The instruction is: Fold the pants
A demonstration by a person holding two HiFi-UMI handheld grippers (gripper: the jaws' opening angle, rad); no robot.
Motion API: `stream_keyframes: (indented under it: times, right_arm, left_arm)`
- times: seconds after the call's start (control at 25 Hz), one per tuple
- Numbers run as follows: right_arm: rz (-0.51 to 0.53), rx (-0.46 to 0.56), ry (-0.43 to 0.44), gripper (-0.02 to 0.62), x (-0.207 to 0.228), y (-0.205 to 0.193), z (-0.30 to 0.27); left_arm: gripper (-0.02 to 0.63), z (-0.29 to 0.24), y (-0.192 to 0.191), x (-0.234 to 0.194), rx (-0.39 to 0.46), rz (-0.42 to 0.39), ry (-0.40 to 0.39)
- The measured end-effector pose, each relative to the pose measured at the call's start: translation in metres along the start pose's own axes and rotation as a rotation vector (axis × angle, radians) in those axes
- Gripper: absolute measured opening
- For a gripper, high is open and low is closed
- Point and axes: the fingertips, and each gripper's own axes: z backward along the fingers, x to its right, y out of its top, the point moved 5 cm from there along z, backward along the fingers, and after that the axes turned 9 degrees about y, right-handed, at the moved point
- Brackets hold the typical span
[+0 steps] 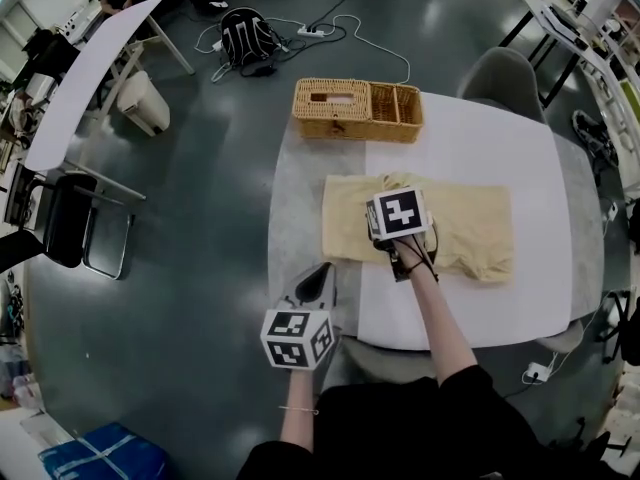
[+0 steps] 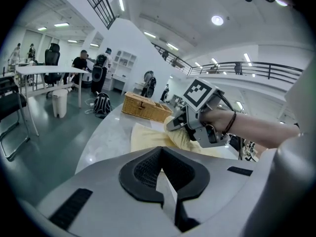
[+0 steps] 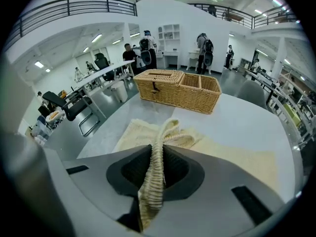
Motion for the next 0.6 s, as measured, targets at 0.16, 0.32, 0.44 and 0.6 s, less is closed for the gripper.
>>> stream_keyframes:
  times: [0.16, 0.32, 0.44, 0.6]
  right_arm:
    - [-0.002, -0.024, -0.057, 0.051, -0.003, -0.004, -0.013]
    - [-0.005, -0.054, -0.106, 0.051, -0.007, -0.011, -0.023]
    - [0.024, -0.014, -0.086, 0.051, -0.013, -0.006, -0.032]
    - [0.029, -0.015, -0.098, 0.051, -0.014, -0.007, -0.038]
  left_arm:
    - [0.008, -0.004, -0.003, -0.005, -0.007, 0.014, 0.0]
    - [0.008, -0.004, -0.007, -0.006, -0.008, 0.029, 0.002]
    - [0.008, -0.004, -0.009, -0.006, -0.008, 0.039, 0.006]
    - [0.008, -0.004, -0.011, -0.01, -0.011, 0.049, 0.011]
